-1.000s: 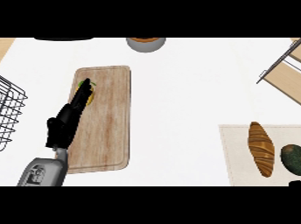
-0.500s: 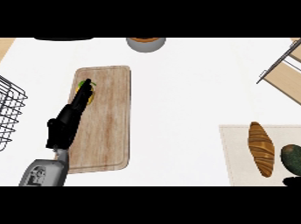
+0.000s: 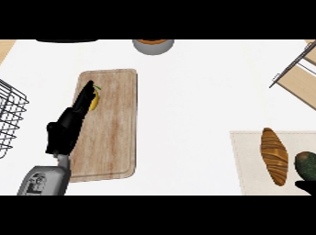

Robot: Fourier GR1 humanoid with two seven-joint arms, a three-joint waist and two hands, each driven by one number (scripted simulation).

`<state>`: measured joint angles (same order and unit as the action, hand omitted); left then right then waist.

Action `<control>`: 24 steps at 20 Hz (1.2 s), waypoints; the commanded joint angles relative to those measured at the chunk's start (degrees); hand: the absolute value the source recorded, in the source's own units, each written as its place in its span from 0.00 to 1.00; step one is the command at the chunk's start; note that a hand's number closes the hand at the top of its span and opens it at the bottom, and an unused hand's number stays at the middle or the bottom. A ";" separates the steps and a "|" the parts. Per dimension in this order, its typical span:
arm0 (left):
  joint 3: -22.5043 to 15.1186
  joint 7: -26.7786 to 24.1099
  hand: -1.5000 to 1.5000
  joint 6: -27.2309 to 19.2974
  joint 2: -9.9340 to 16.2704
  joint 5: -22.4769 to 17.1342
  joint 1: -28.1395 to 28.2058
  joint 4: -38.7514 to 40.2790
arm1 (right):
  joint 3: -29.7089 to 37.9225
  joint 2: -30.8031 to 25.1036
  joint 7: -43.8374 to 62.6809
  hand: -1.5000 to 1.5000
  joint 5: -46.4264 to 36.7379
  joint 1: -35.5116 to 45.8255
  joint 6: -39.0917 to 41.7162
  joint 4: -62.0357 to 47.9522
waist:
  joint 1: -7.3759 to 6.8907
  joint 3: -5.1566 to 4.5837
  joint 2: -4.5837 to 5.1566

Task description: Pick the squash from the placemat and place it in the tiered shelf

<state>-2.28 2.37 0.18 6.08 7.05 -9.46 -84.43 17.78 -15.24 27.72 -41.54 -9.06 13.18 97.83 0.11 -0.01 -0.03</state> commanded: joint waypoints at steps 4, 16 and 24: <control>0.13 -2.08 0.50 -0.15 -0.51 1.19 1.60 -0.19 | -4.86 1.94 -3.52 1.00 -5.83 -2.93 -1.69 -0.80 | 0.02 0.01 0.00; -0.11 -0.28 0.50 1.68 -0.82 1.24 -0.96 1.25 | -11.82 12.84 16.71 1.00 -17.62 14.38 -6.24 -1.59 | -2.33 -0.10 0.52; -0.48 -1.97 0.50 1.75 -1.77 1.19 -1.90 3.11 | -17.03 15.15 36.97 1.00 -22.17 37.27 -25.60 -18.06 | -3.67 0.03 0.82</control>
<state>-3.32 1.85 1.61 3.91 8.42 -11.48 -82.74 3.25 -1.50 57.43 -61.65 19.63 -1.67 85.89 -3.59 -0.06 0.74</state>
